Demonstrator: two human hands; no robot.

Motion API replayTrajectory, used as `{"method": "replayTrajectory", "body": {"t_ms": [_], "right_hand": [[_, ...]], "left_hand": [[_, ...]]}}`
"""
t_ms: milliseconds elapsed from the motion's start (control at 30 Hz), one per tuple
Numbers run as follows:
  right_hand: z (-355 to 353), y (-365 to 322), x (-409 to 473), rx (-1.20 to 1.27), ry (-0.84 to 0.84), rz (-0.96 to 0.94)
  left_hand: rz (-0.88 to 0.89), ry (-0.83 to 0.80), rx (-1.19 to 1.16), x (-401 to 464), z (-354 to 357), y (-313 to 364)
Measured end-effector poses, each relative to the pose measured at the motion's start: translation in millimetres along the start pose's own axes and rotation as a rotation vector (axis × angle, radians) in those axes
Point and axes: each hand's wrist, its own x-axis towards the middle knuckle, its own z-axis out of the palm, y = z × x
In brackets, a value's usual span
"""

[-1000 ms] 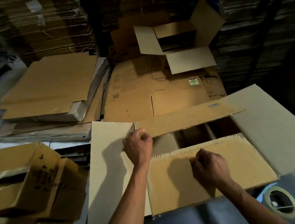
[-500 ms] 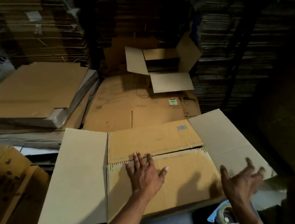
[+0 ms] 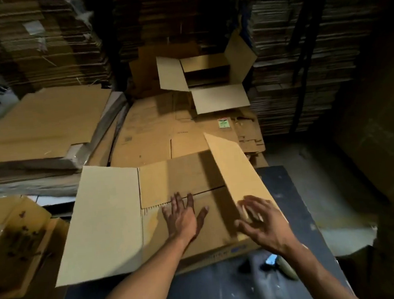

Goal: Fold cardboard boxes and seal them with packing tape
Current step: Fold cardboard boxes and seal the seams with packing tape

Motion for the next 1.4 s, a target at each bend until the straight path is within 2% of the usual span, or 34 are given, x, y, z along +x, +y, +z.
{"method": "replayTrajectory", "body": {"t_ms": [67, 200, 300, 367, 433, 533, 600, 633, 700, 767, 833, 867, 933, 967, 1033, 1100, 1167, 1267, 1400], "right_hand": [[21, -4, 2, -0.262, -0.168, -0.041], [44, -14, 1, -0.464, -0.257, -0.022], [57, -15, -2, -0.541, -0.320, 0.007], [61, -10, -1, -0.585, -0.318, 0.008], [63, -8, 3, -0.601, -0.268, -0.004], [63, -8, 15, -0.613, -0.210, -0.022], [64, -7, 21, -0.639, -0.207, -0.028], [64, -5, 23, -0.660, -0.213, -0.031], [65, -3, 25, -0.684, -0.229, -0.036], [65, -1, 23, -0.680, -0.257, -0.015], [64, 2, 22, -0.642, -0.279, 0.009], [62, 2, 23, -0.605, -0.283, 0.014], [56, 7, 29, -0.556, -0.265, -0.005], [51, 9, 32, -0.542, -0.244, -0.019], [40, 16, 39, -0.481, -0.178, 0.031], [31, 29, 45, -0.427, -0.153, 0.182], [24, 40, 48, -0.354, -0.200, 0.356], [22, 48, 52, -0.281, -0.210, 0.423], [25, 46, 51, -0.328, -0.242, 0.435]], "left_hand": [[0.010, -0.025, -0.003, 1, -6, -1], [-0.005, -0.077, -0.033, -2, -34, -22], [-0.162, 0.042, -0.141, -5, -70, -62], [-0.289, 0.173, -0.120, -10, -93, -95], [-0.436, 0.233, -0.083, -17, -110, -126], [-0.670, 0.148, -0.181, -25, -120, -166], [-0.728, 0.078, -0.263, -32, -125, -180], [-0.720, 0.084, -0.266, -35, -130, -181], [-0.659, 0.210, -0.261, -40, -146, -171], [-0.544, 0.353, -0.289, -44, -167, -150], [-0.379, 0.394, -0.399, -46, -181, -120], [-0.296, 0.348, -0.559, -48, -185, -102], [-0.121, 0.118, -0.913, -56, -178, -61], [-0.033, -0.017, -0.930, -61, -168, -38], [0.068, -0.159, -0.664, -66, -126, 2], [0.090, -0.184, -0.379, -64, -79, 26], [0.105, -0.176, -0.196, -59, -34, 32], [0.112, -0.091, -0.113, -56, -2, 30], [0.183, -0.123, -0.028, -52, 1, 21]]}}
